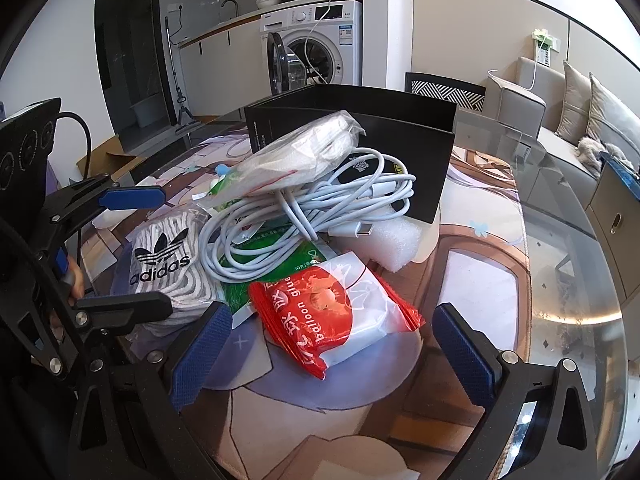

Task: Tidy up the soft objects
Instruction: 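Lower right gripper onto red balloon packet and close while left gripper approaches adidas bag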

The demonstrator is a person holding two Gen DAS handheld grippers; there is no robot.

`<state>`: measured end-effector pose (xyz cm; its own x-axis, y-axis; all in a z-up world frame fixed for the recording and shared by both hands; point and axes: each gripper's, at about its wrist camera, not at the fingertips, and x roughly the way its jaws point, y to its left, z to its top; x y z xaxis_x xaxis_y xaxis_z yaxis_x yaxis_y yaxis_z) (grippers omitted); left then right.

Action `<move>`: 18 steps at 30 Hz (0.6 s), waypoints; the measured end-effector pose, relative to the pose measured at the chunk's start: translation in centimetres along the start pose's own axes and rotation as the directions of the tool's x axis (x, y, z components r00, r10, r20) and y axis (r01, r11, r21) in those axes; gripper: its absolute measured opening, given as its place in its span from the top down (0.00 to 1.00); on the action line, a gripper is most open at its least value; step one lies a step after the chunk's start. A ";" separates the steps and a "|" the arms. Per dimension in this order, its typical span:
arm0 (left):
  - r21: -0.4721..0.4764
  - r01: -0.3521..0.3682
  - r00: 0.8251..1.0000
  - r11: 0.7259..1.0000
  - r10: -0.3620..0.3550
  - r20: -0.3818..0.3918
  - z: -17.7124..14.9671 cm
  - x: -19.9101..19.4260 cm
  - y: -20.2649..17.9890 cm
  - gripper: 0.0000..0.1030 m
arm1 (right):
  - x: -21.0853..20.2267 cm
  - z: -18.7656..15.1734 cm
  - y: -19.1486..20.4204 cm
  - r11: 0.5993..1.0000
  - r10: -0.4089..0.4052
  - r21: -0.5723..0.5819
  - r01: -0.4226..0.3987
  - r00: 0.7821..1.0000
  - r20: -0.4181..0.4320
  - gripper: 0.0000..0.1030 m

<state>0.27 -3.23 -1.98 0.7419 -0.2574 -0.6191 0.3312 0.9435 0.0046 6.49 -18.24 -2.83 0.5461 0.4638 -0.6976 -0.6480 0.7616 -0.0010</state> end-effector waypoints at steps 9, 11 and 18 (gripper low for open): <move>0.038 -0.003 0.998 0.999 0.005 -0.060 -0.4 1.0 -0.8 0.00 | 0.6 0.7 -0.4 1.000 0.016 -0.022 -0.017 1.000 -0.019 0.15; 0.030 0.003 0.998 1.000 -0.001 -0.060 -0.3 1.0 -0.8 0.00 | 0.6 0.7 -0.4 0.999 0.021 -0.028 -0.021 1.000 -0.018 0.17; -0.009 0.011 0.998 1.000 -0.012 -0.058 -0.3 1.1 -0.5 0.08 | 0.0 0.1 -0.2 0.998 0.032 -0.048 -0.032 0.999 -0.005 0.37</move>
<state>0.73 -3.88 -2.88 0.7028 -0.2562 -0.6636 0.3344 0.9424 -0.0097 6.67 -18.37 -2.75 0.5224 0.4857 -0.7008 -0.6900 0.7237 -0.0128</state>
